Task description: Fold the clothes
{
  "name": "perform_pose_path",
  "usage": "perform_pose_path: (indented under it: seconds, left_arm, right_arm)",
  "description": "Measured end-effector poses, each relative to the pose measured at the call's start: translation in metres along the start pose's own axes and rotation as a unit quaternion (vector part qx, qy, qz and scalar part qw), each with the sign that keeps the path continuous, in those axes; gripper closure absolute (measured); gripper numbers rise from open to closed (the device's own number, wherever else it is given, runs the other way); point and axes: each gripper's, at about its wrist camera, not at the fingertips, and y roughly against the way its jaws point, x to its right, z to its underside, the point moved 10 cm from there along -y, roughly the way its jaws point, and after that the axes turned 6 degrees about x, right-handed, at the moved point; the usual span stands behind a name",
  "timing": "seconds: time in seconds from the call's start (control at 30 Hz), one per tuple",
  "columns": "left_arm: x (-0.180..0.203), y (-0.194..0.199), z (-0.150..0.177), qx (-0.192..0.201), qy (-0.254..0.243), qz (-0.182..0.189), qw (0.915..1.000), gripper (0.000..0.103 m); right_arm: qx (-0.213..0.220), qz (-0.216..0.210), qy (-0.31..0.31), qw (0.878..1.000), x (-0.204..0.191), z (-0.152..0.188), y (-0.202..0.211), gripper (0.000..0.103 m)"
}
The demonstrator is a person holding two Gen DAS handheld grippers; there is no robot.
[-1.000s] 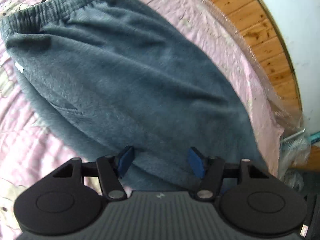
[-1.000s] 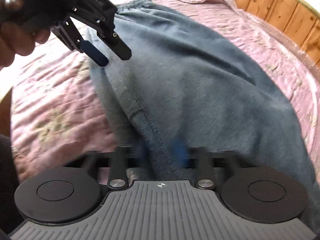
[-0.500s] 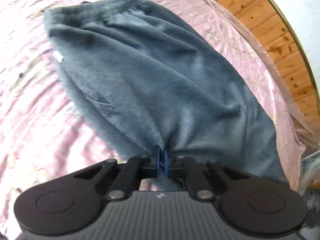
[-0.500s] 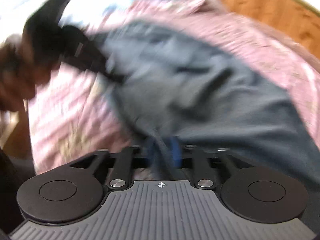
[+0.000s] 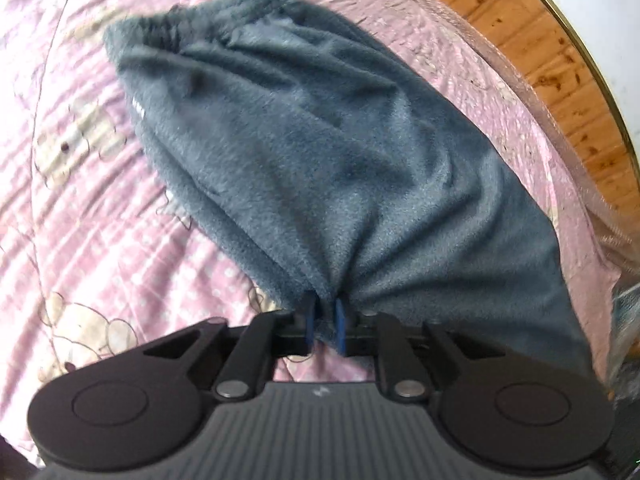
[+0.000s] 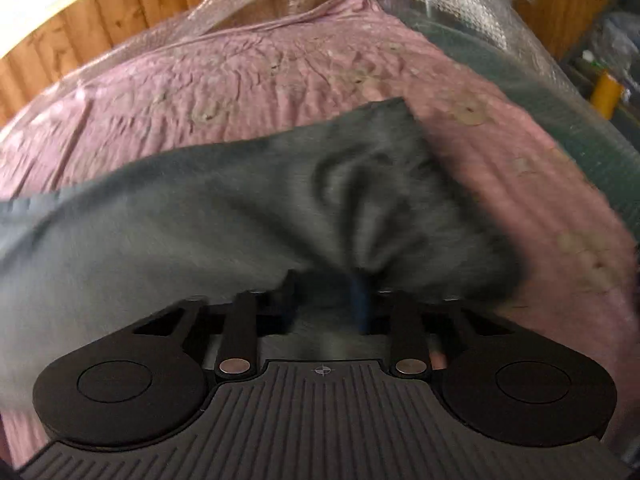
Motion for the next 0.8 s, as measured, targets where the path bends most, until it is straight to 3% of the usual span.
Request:
perform_pose_path:
  seconds: [0.07, 0.17, 0.23, 0.33, 0.37, 0.43, 0.47, 0.53, 0.6, 0.67, 0.8]
  left_arm:
    - [0.013, 0.015, -0.005, 0.016, -0.011, 0.020, 0.9996, 0.081]
    - [0.028, 0.033, -0.015, 0.037, -0.021, 0.050, 0.9978, 0.081]
    - [0.035, 0.031, -0.023, 0.044, -0.030, 0.046, 0.9975, 0.079]
    - [0.038, 0.014, -0.033, 0.043, -0.040, 0.020, 0.9981, 0.068]
    - [0.030, 0.007, -0.033, 0.038, -0.043, -0.005, 0.9983, 0.064]
    - [0.008, -0.006, -0.032, 0.024, -0.050, -0.070, 0.9961, 0.064]
    - [-0.001, -0.006, -0.032, 0.021, -0.044, -0.083, 0.9953, 0.068]
    - [-0.013, 0.005, -0.032, 0.026, -0.025, -0.083, 0.9959, 0.070]
    - [-0.021, 0.027, -0.037, 0.046, -0.010, -0.079, 0.9957, 0.057]
    - [-0.038, 0.046, -0.047, 0.067, -0.009, -0.098, 0.9929, 0.047]
    - [-0.087, 0.058, -0.086, 0.089, 0.004, -0.143, 0.9856, 0.042]
  right_arm:
    - [0.002, 0.016, 0.016, 1.000, 0.011, -0.004, 0.009, 0.071]
    - [0.032, 0.010, 0.025, 0.999, 0.014, -0.019, 0.015, 0.070]
    - [0.044, 0.003, 0.038, 0.998, 0.013, -0.025, 0.015, 0.069]
    - [0.033, -0.002, 0.082, 0.996, 0.007, -0.018, 0.002, 0.054]
    - [0.025, 0.007, 0.101, 0.995, 0.010, -0.013, -0.004, 0.049]
    - [0.021, 0.016, 0.118, 0.993, 0.022, -0.004, -0.008, 0.049]
    - [0.016, 0.009, 0.098, 0.995, 0.029, -0.003, -0.007, 0.051]
    - [0.003, 0.008, 0.090, 0.996, 0.034, -0.006, -0.006, 0.053]
    - [-0.010, 0.028, 0.110, 0.994, 0.029, -0.011, -0.006, 0.051]
    - [-0.012, 0.058, 0.109, 0.992, 0.026, -0.017, -0.001, 0.050]
    - [0.030, 0.080, 0.078, 0.993, -0.007, -0.041, 0.026, 0.041]
